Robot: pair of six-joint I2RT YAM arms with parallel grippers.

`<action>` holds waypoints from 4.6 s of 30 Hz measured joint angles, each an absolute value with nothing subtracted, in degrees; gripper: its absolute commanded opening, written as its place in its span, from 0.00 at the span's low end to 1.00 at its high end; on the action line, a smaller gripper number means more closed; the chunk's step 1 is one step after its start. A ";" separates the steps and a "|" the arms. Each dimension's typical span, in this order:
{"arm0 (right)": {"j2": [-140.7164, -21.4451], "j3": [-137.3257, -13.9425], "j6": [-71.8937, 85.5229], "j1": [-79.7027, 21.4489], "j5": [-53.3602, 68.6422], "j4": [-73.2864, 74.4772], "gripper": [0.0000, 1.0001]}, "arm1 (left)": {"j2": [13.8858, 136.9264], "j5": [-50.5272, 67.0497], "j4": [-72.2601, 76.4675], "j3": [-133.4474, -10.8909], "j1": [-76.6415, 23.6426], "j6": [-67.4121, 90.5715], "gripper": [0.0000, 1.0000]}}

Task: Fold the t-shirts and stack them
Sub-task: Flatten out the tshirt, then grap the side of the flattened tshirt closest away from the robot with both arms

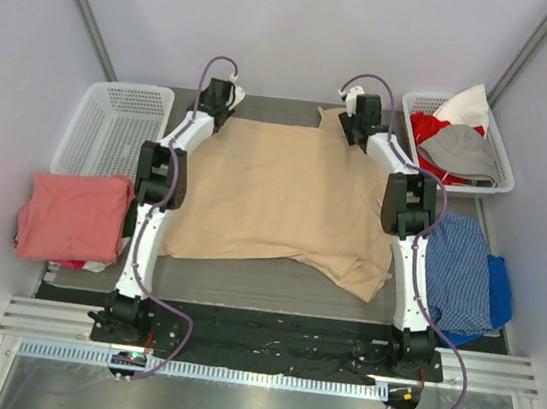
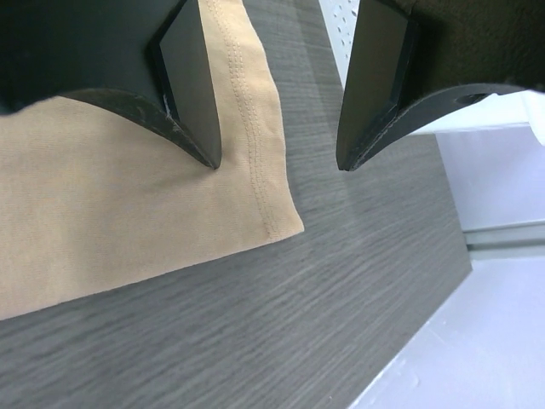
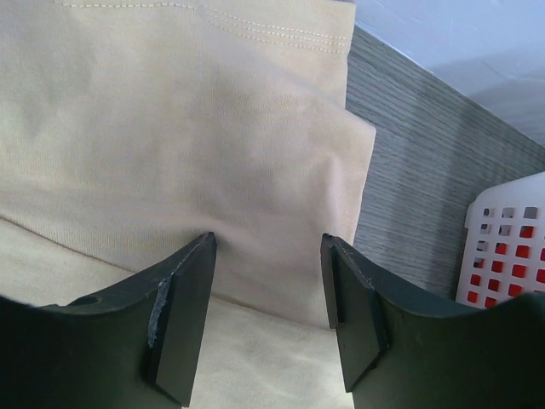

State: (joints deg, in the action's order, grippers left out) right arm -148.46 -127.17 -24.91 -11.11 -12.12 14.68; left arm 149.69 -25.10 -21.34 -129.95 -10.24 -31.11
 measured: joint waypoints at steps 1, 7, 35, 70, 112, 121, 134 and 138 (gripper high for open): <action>-148.55 -127.31 -25.04 -11.11 -12.19 14.66 0.61 | 149.99 -25.36 -20.78 -130.23 -10.26 -31.48 0.62; -148.55 -127.33 -25.26 -11.11 -12.51 14.63 0.64 | 150.21 -26.63 -17.34 -129.21 -10.44 -31.75 0.62; -100.40 -82.21 -25.43 -17.96 -11.90 26.15 0.75 | 102.76 -19.46 -24.53 -88.14 -12.56 -27.86 0.86; -73.25 -51.51 -27.88 -36.93 -3.64 49.50 0.68 | 72.82 -4.05 -44.71 -55.59 -15.79 -28.77 0.86; -82.46 -47.92 -28.82 -44.29 -4.25 40.07 0.29 | 73.28 -8.03 -39.90 -50.11 -15.79 -32.23 0.84; -82.56 -47.90 -28.73 -44.29 -5.13 39.88 0.13 | 71.88 -8.51 -39.44 -48.95 -15.79 -32.25 0.84; -82.52 -47.46 -28.32 -44.29 -5.87 39.70 0.01 | 64.34 -5.89 -45.80 -45.60 -15.79 -36.27 0.82; -82.50 -47.44 -28.27 -44.29 -6.09 39.57 0.01 | 61.87 -3.22 -49.71 -43.07 -15.79 -39.20 0.81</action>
